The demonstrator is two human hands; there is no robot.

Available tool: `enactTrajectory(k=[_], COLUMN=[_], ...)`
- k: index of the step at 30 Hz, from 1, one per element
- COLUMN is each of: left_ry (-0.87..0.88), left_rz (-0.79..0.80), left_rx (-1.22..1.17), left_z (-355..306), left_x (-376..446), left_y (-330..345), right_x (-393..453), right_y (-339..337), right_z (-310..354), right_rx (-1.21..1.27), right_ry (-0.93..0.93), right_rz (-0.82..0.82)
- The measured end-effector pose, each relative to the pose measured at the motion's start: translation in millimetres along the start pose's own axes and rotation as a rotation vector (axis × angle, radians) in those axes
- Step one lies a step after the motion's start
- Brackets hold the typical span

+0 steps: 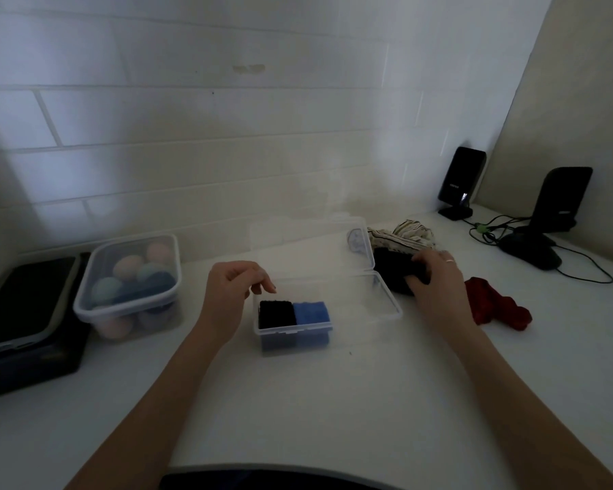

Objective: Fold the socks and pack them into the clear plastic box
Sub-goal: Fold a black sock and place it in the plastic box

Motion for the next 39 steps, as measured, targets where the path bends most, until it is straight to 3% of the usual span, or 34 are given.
enactTrajectory(k=[5,8,15,20,22,25,29,39], left_ry=[-0.011,0.004,0.043,0.092,0.118,0.173,0.012,-0.080], left_rz=[0.028,0.029,0.030,0.177,0.164,0.013,0.184,0.222], left_rx=[-0.001,0.000,-0.034,0.055,0.057,0.029,-0.225,-0.142], left_z=[-3.0,-4.8,-21.5,-50.0,-54.3,-54.2,-39.6,-20.1], left_x=[-0.3,1.0,15.6,29.6,32.2,38.0,41.2,45.7], left_y=[2.5,0.8,3.0,43.4,56.6,53.9,53.5,51.4], right_x=[0.0,-0.2,18.1,33.5,37.5,42.9,47.3,48.7], right_y=[-10.1,-17.3,-44.2,-33.0,-21.0,-8.1,5.5,15.3], right_z=[16.7,30.8,66.9,108.4,122.2,133.0,138.7,146.7], right_rx=[0.204,0.228,0.627,0.938,0.997,1.038,1.013,0.857], right_ry=[-0.051,-0.109,-0.056,-0.074,-0.073,-0.067,-0.088,-0.178], right_rz=[-0.115,-0.118,-0.086,0.163,0.290,0.371,0.365,0.340])
Point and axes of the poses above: each hand's wrist, its own x-axis towards the middle knuckle, its own y-axis out of the palm, z = x × y, the point moved 5 cm from there along x, towards the middle knuckle, and after that the axes turned 8 degrees about -y, right-handed, at the moved point
